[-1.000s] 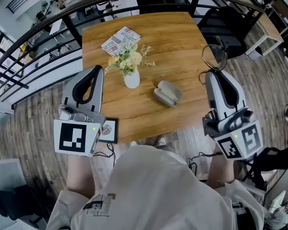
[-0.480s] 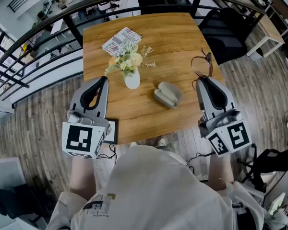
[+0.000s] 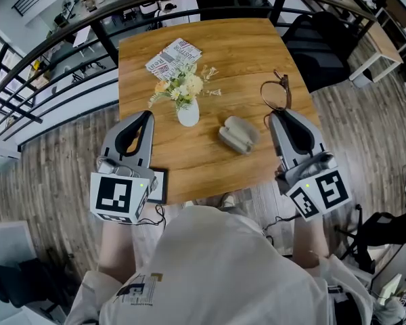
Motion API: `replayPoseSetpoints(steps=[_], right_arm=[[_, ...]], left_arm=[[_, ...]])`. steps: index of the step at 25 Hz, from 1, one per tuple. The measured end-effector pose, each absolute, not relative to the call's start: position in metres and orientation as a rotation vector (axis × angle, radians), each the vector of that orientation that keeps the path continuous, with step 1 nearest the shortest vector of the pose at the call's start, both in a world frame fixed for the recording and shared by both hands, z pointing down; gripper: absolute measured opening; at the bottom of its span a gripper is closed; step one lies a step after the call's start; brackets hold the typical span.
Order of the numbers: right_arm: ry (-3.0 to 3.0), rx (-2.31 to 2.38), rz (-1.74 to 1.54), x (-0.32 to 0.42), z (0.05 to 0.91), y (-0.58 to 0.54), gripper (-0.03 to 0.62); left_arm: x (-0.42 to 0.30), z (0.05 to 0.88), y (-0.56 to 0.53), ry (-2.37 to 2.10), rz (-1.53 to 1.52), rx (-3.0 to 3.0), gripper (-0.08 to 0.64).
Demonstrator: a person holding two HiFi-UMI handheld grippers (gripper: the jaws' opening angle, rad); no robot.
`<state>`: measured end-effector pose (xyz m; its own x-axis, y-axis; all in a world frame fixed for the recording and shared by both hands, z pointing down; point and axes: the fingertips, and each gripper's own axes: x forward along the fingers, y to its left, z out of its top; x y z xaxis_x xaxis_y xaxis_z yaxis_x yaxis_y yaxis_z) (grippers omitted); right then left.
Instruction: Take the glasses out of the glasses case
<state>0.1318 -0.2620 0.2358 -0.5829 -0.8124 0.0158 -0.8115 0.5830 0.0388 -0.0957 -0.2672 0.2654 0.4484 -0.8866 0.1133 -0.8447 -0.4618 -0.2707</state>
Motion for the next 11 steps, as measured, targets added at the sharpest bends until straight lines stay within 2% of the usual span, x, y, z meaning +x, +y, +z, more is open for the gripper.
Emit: replayPoseSetpoints(steps=[11], right_arm=[[-2.771, 1.409, -0.035, 0.1224, 0.2357, -0.2639, 0.066]], left_arm=[[-0.0987, 0.2655, -0.2679, 1.509, -0.369, -2.522, 0.017]])
